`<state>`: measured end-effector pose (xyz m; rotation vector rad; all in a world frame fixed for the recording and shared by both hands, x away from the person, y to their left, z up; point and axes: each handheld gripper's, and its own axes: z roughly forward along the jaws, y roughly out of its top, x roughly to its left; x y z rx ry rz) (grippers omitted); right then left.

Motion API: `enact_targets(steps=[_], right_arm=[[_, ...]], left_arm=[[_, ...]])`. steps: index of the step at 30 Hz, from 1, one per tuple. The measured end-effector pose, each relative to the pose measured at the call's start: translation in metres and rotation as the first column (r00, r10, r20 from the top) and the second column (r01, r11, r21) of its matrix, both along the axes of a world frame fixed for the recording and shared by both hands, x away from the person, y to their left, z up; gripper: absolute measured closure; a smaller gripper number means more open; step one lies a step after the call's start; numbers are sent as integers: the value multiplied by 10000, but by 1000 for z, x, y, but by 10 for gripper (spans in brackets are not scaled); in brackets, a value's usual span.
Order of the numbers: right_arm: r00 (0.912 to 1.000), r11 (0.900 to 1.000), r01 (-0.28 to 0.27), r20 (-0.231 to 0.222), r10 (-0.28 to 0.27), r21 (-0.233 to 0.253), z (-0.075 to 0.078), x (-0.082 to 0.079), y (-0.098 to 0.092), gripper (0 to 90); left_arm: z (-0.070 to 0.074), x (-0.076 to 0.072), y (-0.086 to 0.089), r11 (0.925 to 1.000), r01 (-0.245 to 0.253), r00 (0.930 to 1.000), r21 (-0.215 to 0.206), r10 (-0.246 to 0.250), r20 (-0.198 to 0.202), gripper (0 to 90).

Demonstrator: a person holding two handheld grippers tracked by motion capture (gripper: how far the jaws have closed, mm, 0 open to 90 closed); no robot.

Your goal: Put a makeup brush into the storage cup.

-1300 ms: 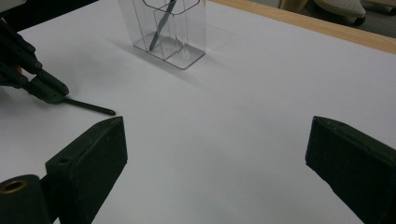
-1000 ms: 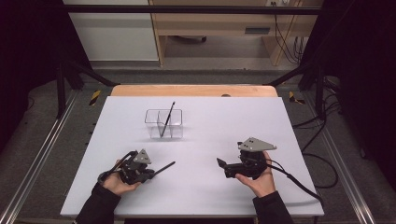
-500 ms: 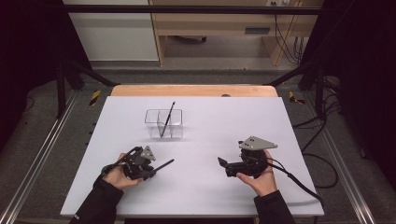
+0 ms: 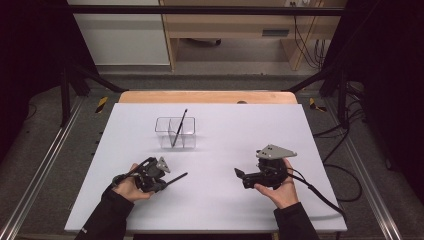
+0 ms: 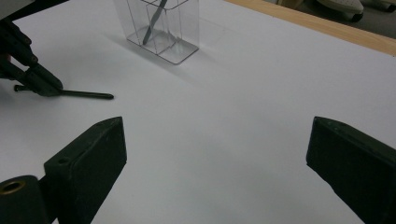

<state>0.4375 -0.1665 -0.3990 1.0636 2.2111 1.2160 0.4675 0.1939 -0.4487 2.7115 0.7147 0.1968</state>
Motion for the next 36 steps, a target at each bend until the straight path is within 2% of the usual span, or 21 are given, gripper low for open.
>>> enact_targets(steps=[6, 8, 10, 16, 20, 25, 30, 32, 36], right_arm=[[9999, 9994, -127, 8, 127, -328, 5, -1, 1, 55], [9998, 9989, -191, 48, 193, -426, 7, -1, 2, 55], [9995, 9982, -300, 72, 304, -513, 9, -2, 3, 56], [9978, 9926, -632, 130, 648, -1039, 14, -3, 9, 56], [9961, 9872, -854, 109, 877, -1348, 16, -4, 13, 56], [9929, 9790, -1153, 90, 1185, -1681, 20, -6, 19, 60], [9873, 9644, -1524, 99, 1583, -2163, 23, -7, 26, 61], [9854, 9606, -1586, 243, 1685, -2283, 25, -8, 29, 67], [9797, 9525, -1880, 233, 1992, -2396, 28, -9, 33, 67]], left_arm=[[1, 1, 1, 9999, 118, 9999, -33, -118, 38, 838], [3, 1, 2, 9997, 69, 9999, -216, -66, 123, 838], [8, 0, 4, 9985, 68, 9997, -552, -55, 227, 838], [34, -4, -1, 9940, 475, 9978, -989, -427, 501, 838], [51, -5, -12, 9869, 948, 9943, -1308, -873, 613, 838], [66, -6, -28, 9771, 1523, 9872, -1485, -1431, 706, 838], [75, -7, -44, 9649, 2061, 9780, -1630, -1974, 682, 838], [77, -8, -50, 9607, 2265, 9736, -1601, -2189, 642, 838], [80, -8, -61, 9520, 2525, 9675, -1729, -2459, 586, 838]])
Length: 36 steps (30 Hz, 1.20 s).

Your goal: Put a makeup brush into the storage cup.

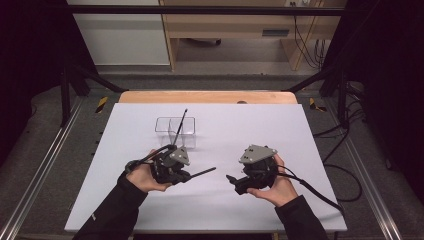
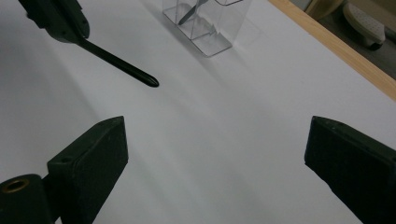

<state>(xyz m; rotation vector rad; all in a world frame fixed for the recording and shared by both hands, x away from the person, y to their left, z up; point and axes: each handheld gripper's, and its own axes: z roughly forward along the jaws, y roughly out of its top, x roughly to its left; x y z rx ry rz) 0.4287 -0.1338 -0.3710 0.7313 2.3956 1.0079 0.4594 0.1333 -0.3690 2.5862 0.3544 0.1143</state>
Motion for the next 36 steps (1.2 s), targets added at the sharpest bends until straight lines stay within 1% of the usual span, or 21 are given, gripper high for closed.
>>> enact_targets(steps=[2, 4, 6, 9, 12, 16, 21, 24, 27, 29, 36], right_arm=[[9998, 9998, -183, 56, 183, -120, 0, -1, 2, 70], [9992, 9989, -393, 12, 393, -251, 0, -1, 5, 71], [9982, 9972, -588, 43, 591, -466, 0, -2, 8, 73], [9966, 9937, -819, 29, 824, -771, -1, -3, 12, 76], [9946, 9904, -1030, 59, 1040, -917, -1, -4, 16, 88], [9899, 9813, -1384, 132, 1414, -1339, 0, -5, 23, 109], [9848, 9710, -1678, 153, 1728, -1703, 0, -6, 31, 140], [9806, 9613, -1880, 159, 1951, -2014, -1, -7, 35, 163], [9764, 9522, -2052, 193, 2150, -2263, -3, -8, 39, 197], [9736, 9462, -2133, 281, 2267, -2433, -4, -8, 41, 231], [9605, 9324, -2501, 547, 2729, -2607, -5, -10, 45, 375]], left_arm=[[1, 1, -4, 9999, 110, 9999, -109, -111, -83, 838], [2, 2, -6, 9997, 188, 9997, -150, -190, -172, 838], [3, 2, -9, 9997, 224, 9996, -112, -226, -187, 838], [4, 4, -11, 9993, 332, 9993, -164, -334, -147, 838], [5, 5, -14, 9989, 426, 9990, -181, -429, -140, 838], [7, 5, -18, 9982, 576, 9982, -192, -579, -160, 838], [11, 4, -22, 9971, 741, 9972, -198, -744, -111, 838], [13, 2, -25, 9965, 814, 9966, -208, -816, -106, 838], [15, 1, -28, 9952, 970, 9953, -126, -971, -61, 838], [15, 0, -29, 9950, 990, 9951, -128, -990, -47, 838], [15, -2, -37, 9935, 1136, 9934, -104, -1138, -131, 838]])
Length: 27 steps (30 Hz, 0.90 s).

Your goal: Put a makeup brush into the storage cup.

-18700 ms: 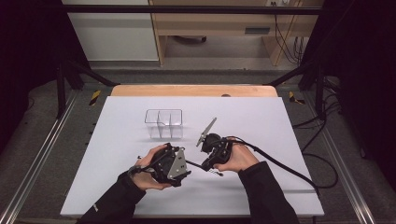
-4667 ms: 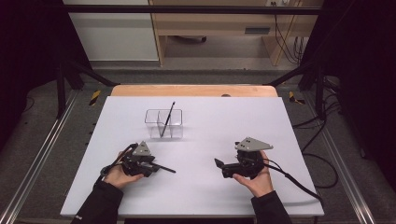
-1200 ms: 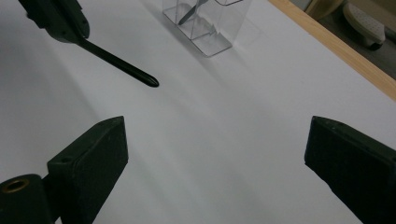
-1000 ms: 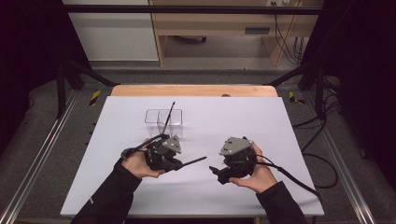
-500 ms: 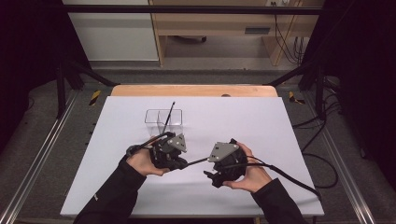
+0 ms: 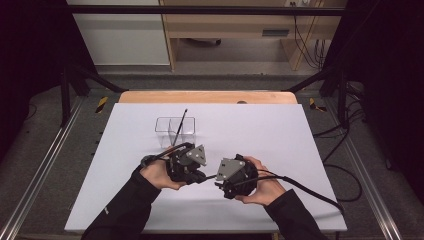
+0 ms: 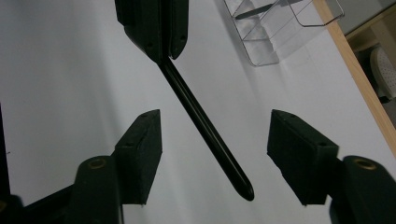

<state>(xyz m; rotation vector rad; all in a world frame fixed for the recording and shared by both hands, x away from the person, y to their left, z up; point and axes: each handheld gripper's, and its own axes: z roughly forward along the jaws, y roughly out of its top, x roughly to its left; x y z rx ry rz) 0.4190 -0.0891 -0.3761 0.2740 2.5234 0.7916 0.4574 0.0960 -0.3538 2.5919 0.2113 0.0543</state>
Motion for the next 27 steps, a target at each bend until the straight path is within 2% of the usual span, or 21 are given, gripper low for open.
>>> enact_targets(steps=[4, 15, 22, 27], right_arm=[[9995, 9994, -293, 141, 296, -183, -1, 0, 0, 461], [9961, 9956, -884, -12, 885, -319, -1, 1, 2, 701], [9925, 9919, -1208, -242, 1199, -397, -2, 2, 1, 750], [9880, 9887, -1452, -594, 1428, -386, -1, 3, 0, 815]], left_arm=[[1, 0, -2, 10000, 29, 10000, -3, -29, -35, 838], [3, -2, -8, 9999, 150, 9999, 53, -149, -44, 838], [4, -2, -6, 9997, 234, 9997, 27, -234, -28, 837], [6, 0, -3, 9995, 101, 9998, -299, -96, 178, 811]])
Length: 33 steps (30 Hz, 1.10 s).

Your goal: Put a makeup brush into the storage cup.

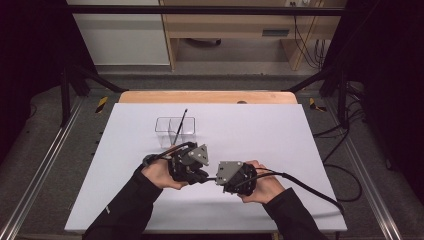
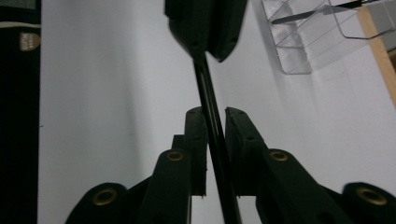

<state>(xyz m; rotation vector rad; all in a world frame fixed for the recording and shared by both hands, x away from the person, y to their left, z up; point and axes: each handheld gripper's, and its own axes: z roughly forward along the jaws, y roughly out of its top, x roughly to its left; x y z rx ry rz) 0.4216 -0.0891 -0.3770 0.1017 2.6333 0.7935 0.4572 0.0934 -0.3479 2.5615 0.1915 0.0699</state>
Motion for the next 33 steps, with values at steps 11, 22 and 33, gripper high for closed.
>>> enact_targets(steps=[11, 22, 33], right_arm=[[9983, 9989, 269, -526, -248, 390, 1, 4, -2, 843], [9908, 9893, 1155, -813, -1084, 889, 0, 13, -12, 842], [9807, 9625, 1869, -951, -1710, 1967, -3, 14, -21, 842]], left_arm=[[0, 4, 17, 9948, -676, 9957, -764, 722, 579, 563], [-4, 7, 54, 9506, -2242, 9666, -2149, 2450, 755, 244], [-19, -1, 75, 8492, -3531, 9182, -3927, 3952, 290, 189]])
